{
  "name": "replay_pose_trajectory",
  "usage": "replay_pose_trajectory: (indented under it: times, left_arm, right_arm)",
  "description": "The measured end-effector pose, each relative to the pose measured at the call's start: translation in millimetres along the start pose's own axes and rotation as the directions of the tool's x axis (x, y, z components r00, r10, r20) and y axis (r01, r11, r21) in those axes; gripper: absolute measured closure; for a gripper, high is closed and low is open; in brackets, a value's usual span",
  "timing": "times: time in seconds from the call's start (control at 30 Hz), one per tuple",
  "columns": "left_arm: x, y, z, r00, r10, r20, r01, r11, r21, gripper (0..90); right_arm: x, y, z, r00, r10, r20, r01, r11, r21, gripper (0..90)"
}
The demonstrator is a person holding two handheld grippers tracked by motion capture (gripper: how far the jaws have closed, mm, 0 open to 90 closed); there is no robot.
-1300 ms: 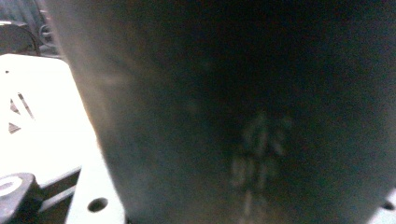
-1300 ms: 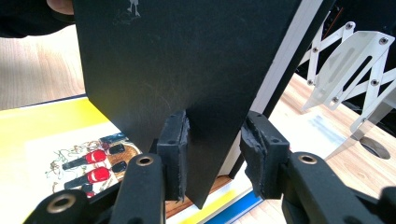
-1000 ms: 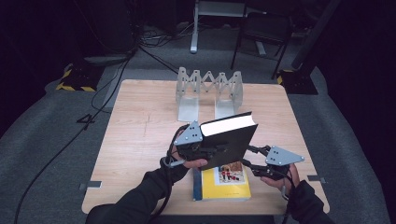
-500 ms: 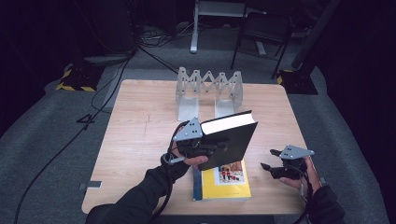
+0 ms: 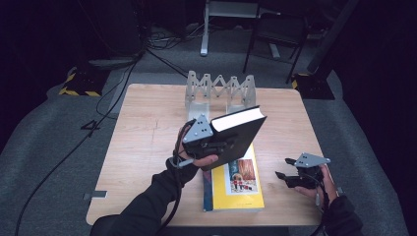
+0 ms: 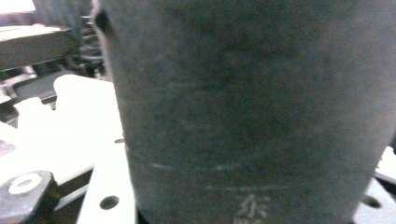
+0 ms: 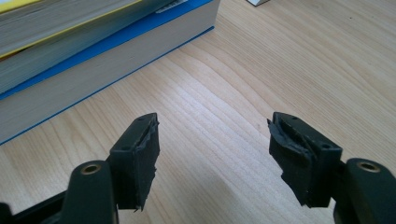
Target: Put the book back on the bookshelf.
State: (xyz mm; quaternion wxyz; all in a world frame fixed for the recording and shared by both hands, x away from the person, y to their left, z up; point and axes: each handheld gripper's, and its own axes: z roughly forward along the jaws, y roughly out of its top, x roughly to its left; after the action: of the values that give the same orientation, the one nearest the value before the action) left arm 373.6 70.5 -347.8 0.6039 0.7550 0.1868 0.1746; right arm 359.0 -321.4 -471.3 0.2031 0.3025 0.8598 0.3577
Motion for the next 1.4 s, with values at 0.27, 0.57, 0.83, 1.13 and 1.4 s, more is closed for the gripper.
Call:
replay_pose_trajectory:
  times: [0.27,0.57,0.83,1.13,1.4]
  left_arm:
    - [27.2,-3.4,-25.3,0.984,-0.003,-0.178,0.006,0.9998,0.018,51.5]
    - [51.3,-12.7,-37.2,0.9476,-0.025,-0.319,0.038,0.9987,0.033,51.6]
    - [70.8,-22.9,-32.5,0.9195,-0.05,-0.39,0.063,0.9978,0.021,51.7]
    - [86.2,-32.9,3.0,0.8893,-0.042,-0.455,0.068,0.9968,0.041,51.7]
    - [93.6,-43.9,21.4,0.8684,-0.055,-0.493,0.089,0.995,0.046,51.7]
  right_arm:
    - [-1.0,-0.9,2.0,0.9999,0.002,0.012,-0.002,1.0,0.005,33.4]
    - [-0.7,-1.3,3.8,0.9998,-0.008,0.017,0.008,1.0,0.006,33.4]
    - [-0.7,-1.1,4.9,0.9997,-0.013,0.02,0.013,1.0,0.009,33.4]
    - [-1.2,-2.2,5.7,0.9997,-0.01,0.02,0.01,1.0,0.014,33.4]
    - [-2.5,-3.1,5.0,0.9997,-0.001,0.026,0.001,1.0,0.007,33.1]
